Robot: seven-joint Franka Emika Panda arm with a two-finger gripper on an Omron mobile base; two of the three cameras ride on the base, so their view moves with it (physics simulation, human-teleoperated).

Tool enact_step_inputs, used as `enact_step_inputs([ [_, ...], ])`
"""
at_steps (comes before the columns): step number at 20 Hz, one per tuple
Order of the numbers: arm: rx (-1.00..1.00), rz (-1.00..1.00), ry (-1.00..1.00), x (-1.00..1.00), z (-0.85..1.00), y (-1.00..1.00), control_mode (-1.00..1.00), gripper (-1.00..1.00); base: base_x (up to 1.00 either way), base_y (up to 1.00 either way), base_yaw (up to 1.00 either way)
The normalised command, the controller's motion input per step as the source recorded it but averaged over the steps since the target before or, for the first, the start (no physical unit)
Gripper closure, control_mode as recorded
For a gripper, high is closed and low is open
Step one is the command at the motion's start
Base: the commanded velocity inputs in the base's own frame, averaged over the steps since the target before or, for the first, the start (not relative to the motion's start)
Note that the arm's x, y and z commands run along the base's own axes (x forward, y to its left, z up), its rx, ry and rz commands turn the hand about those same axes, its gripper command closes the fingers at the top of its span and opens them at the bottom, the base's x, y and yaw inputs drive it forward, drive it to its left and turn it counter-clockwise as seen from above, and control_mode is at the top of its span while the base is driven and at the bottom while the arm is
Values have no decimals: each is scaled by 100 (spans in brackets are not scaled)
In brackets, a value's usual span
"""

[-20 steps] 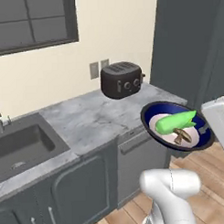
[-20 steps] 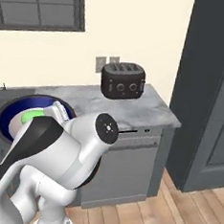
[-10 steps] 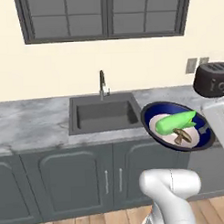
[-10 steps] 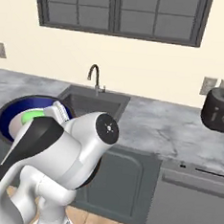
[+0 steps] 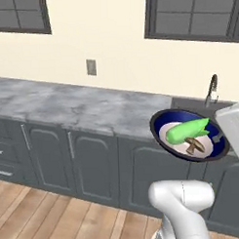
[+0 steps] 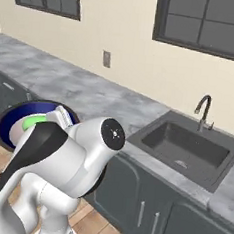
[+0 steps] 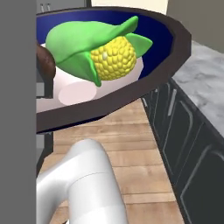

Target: Place the bowl containing the mushroom and corn in the microwave. Close the microwave door and press the start button to microwave the meal.

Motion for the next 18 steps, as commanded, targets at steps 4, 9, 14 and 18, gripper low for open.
enact_step_inputs([
  [4,0,0,0,0,0,0,100,100,34,83,63],
  [9,0,0,0,0,0,0,100,100,46,84,59],
  [14,0,0,0,0,0,0,100,100,54,84,57],
  [18,0,0,0,0,0,0,100,100,59,80,55],
])
